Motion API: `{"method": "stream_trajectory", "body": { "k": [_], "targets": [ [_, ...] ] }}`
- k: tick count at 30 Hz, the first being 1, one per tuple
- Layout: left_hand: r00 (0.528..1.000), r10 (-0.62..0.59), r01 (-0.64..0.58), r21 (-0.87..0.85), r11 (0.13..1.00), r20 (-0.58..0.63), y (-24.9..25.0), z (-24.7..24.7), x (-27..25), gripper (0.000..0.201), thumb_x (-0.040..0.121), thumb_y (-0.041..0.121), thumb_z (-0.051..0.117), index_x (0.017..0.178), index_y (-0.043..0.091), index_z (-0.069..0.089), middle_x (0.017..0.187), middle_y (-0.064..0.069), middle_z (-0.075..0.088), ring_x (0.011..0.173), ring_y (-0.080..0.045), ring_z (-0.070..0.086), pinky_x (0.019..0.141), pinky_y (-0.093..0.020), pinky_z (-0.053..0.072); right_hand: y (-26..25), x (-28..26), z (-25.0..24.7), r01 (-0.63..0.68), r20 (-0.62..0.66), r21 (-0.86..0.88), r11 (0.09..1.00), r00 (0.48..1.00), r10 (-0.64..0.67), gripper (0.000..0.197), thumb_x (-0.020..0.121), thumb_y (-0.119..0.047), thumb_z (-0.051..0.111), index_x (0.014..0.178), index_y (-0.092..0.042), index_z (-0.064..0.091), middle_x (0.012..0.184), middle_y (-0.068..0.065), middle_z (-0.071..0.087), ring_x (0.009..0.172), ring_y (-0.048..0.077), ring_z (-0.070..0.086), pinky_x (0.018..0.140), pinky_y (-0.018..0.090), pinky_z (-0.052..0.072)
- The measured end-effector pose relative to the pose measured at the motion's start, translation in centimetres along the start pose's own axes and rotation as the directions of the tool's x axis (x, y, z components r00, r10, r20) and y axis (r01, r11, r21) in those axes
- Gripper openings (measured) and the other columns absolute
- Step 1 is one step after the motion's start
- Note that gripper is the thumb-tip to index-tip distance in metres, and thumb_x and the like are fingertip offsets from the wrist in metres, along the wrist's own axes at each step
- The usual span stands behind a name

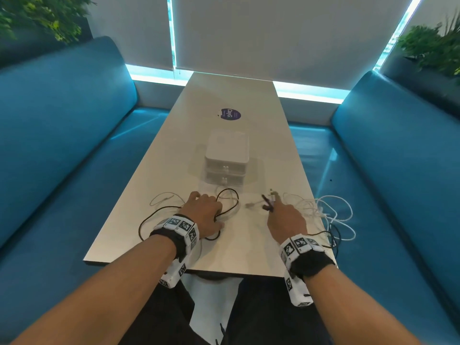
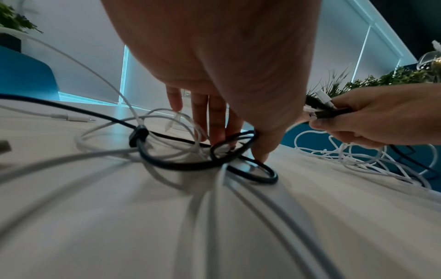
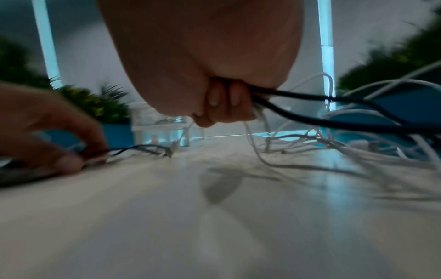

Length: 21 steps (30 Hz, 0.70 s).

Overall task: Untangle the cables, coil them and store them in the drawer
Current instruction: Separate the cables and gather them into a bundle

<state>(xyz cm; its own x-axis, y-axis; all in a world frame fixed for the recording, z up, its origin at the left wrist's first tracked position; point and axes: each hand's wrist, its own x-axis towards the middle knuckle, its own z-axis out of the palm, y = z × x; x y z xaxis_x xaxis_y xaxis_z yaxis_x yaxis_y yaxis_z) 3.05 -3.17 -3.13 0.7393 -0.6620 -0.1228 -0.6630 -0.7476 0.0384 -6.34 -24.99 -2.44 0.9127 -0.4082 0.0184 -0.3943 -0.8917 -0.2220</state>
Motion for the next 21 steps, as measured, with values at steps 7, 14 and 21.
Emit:
{"method": "stream_trajectory", "body": {
  "k": [7, 14, 21],
  "targets": [
    [1.0, 0.008, -0.008, -0.087, 0.996, -0.006, -0.3, -0.2, -0.3, 0.025, 0.088, 0.039, 0.055, 0.11, 0.026, 0.058, 0.105, 0.004, 0.058, 0.103, -0.021, 0.053, 0.107, -0.04, 0.028, -0.4, -0.8, 0.5, 0.022, 0.103, -0.202, 0.979, 0.995, -0.001, 0.032, 0.098, -0.02, 0.039, 0.126, -0.019, 0.054, 0.108, 0.004, 0.067, 0.095, 0.026, 0.067, 0.077, 0.035, 0.054],
    [0.993, -0.105, 0.052, -0.568, 0.822, -0.06, -0.9, -0.6, -0.9, 0.033, 0.096, 0.036, 0.053, 0.128, 0.03, 0.055, 0.113, 0.009, 0.067, 0.099, -0.015, 0.062, 0.094, -0.034, 0.049, 0.6, -0.9, 0.9, 0.012, 0.12, -0.062, 0.998, 0.993, -0.005, 0.052, 0.099, -0.023, 0.038, 0.15, -0.019, 0.028, 0.111, 0.01, 0.066, 0.096, 0.029, 0.067, 0.08, 0.04, 0.055],
    [0.977, -0.176, 0.058, -0.646, 0.761, -0.119, -2.5, -0.8, -0.8, 0.036, 0.098, 0.009, 0.039, 0.124, 0.022, 0.059, 0.107, 0.003, 0.073, 0.1, -0.017, 0.067, 0.088, -0.034, 0.054, -1.1, -1.8, 1.8, 0.164, 0.206, 0.075, 0.984, 0.963, -0.176, 0.033, 0.1, -0.028, 0.043, 0.132, -0.018, 0.049, 0.104, 0.014, 0.065, 0.091, 0.033, 0.063, 0.078, 0.04, 0.053]
  ]
}}
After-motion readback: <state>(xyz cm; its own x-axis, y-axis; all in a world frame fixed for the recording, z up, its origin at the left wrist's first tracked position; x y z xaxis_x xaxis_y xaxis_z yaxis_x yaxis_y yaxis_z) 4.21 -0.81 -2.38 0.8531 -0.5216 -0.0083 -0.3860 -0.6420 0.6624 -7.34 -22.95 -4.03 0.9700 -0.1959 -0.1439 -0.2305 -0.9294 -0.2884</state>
